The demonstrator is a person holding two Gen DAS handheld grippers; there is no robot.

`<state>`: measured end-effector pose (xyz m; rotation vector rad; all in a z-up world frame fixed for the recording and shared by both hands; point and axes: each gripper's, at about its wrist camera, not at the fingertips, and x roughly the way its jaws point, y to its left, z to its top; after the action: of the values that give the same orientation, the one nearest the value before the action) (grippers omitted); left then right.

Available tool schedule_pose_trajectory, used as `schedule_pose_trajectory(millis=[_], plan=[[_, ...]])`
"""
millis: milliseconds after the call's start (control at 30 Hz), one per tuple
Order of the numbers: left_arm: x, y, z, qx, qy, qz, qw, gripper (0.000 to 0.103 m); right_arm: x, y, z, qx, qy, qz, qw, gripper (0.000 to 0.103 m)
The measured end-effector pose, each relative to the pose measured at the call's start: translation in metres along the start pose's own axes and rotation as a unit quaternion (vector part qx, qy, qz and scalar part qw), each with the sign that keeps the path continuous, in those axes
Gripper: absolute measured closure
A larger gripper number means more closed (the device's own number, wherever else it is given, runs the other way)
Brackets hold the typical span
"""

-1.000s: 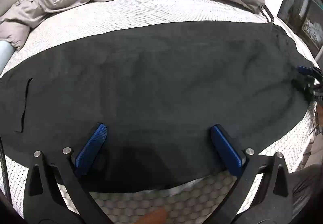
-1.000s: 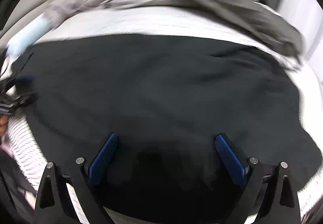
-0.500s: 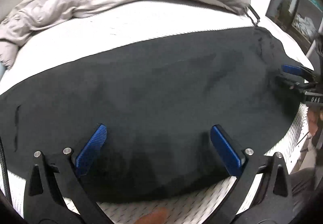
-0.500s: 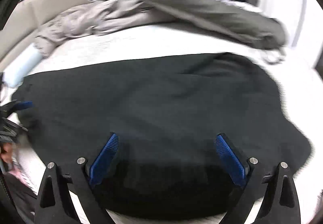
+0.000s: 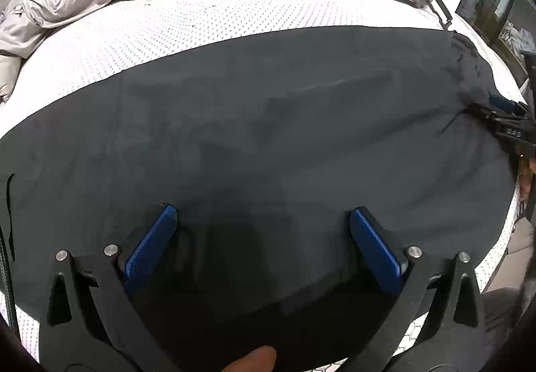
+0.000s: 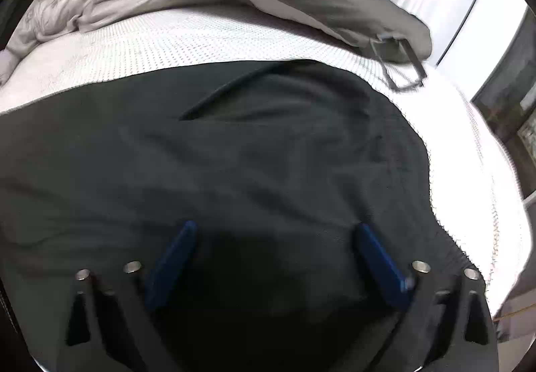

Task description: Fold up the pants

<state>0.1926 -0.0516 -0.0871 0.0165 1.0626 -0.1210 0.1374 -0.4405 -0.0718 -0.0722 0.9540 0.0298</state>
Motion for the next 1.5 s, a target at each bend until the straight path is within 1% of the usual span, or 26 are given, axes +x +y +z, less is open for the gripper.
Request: schedule_pose_trajectory(millis=[33,133,167,267,367,433,467,500,567,633,667,733,767,800,833,900,967,1033,1133,1200,1267,1333,1400,1433,1467,1500], plan=[[0.001,0.001,0.000,0.002,0.002,0.003,1.0000,0.000,0.000,-0.003,-0.002,0.005,-0.001,0.013,1.000,0.007],[0.000,0.005,0.005,0.006,0.011,0.004,0.9999,0.001,-0.007,0.010,-0.004,-0.028,-0.009,-0.020,0.999,0.006],[-0.001,0.004,0.008,0.001,0.013,-0.002,0.9999,0.001,-0.017,0.017,-0.004,-0.035,-0.014,-0.020,0.999,0.006],[-0.008,0.001,0.021,-0.002,-0.001,-0.014,0.9999,0.001,-0.041,0.049,0.002,-0.036,-0.043,0.042,0.998,0.006],[-0.003,-0.009,0.037,0.007,-0.006,0.004,1.0000,0.001,-0.044,0.081,0.012,-0.041,-0.040,0.097,0.994,0.006],[0.005,-0.011,0.043,0.015,-0.013,0.021,0.9996,0.001,-0.034,0.103,0.024,-0.052,-0.024,0.109,0.992,0.006],[0.011,-0.009,0.043,0.014,-0.007,0.030,0.9994,0.001,-0.027,0.111,0.028,-0.063,-0.016,0.109,0.992,0.006],[0.017,-0.002,0.042,0.005,0.006,0.029,0.9996,0.001,-0.019,0.123,0.030,-0.081,-0.007,0.105,0.991,0.006],[0.022,0.011,0.042,-0.015,0.013,0.010,0.9998,0.001,-0.015,0.136,0.024,-0.109,0.001,0.082,0.991,0.006],[0.020,0.022,0.041,-0.024,0.011,0.014,0.9996,0.001,-0.014,0.127,0.023,-0.111,-0.001,0.060,0.992,0.006],[0.018,0.026,0.039,-0.027,0.008,0.019,0.9994,0.001,-0.013,0.112,0.025,-0.098,0.000,0.027,0.995,0.006],[0.017,0.033,0.035,-0.026,0.003,0.015,0.9995,0.001,-0.012,0.078,0.026,-0.064,-0.008,-0.018,0.998,0.004],[0.017,0.033,0.034,-0.024,0.001,0.014,0.9996,0.001,-0.003,0.053,0.025,-0.040,0.002,-0.075,0.996,0.004],[0.017,0.032,0.033,-0.018,0.000,0.015,0.9997,0.001,0.004,0.033,0.022,-0.020,0.010,-0.115,0.993,0.004],[0.017,0.031,0.033,-0.014,0.002,0.019,0.9997,0.000,0.006,0.016,0.023,0.003,0.011,-0.119,0.993,0.004],[0.017,0.031,0.035,-0.015,0.005,0.022,0.9996,0.000,0.004,-0.012,0.019,0.054,0.009,-0.090,0.994,0.004],[0.015,0.029,0.038,-0.014,0.011,0.025,0.9995,0.001,-0.006,-0.015,0.018,0.061,0.000,-0.087,0.994,0.004],[0.010,0.031,0.044,-0.020,0.006,0.015,0.9997,0.001,-0.013,-0.014,0.023,0.062,-0.010,-0.069,0.996,0.004],[-0.005,0.029,0.055,-0.025,-0.025,0.006,0.9993,0.001,-0.038,0.016,0.023,0.035,-0.034,-0.042,0.998,0.004],[-0.007,0.024,0.065,-0.024,-0.047,0.012,0.9985,0.001,-0.049,0.034,0.023,0.011,-0.049,-0.013,0.999,0.004],[-0.002,0.022,0.073,-0.023,-0.056,0.016,0.9980,0.001,-0.048,0.056,0.031,0.000,-0.049,0.027,0.998,0.004],[0.012,0.020,0.077,-0.022,-0.048,0.022,0.9984,0.001,-0.042,0.089,0.041,-0.021,-0.034,0.064,0.997,0.004],[0.027,0.024,0.081,-0.024,-0.033,0.045,0.9982,0.001,-0.029,0.126,0.052,-0.065,-0.030,0.088,0.994,0.004],[0.034,0.028,0.083,-0.026,-0.025,0.076,0.9965,0.000,-0.021,0.139,0.057,-0.089,-0.020,0.091,0.992,0.004],[0.037,0.033,0.083,-0.030,-0.023,0.090,0.9953,0.000,-0.016,0.148,0.057,-0.108,-0.008,0.088,0.990,0.005],[0.038,0.039,0.083,-0.040,-0.025,0.084,0.9954,0.000,-0.007,0.156,0.056,-0.136,0.011,0.072,0.988,0.005]])
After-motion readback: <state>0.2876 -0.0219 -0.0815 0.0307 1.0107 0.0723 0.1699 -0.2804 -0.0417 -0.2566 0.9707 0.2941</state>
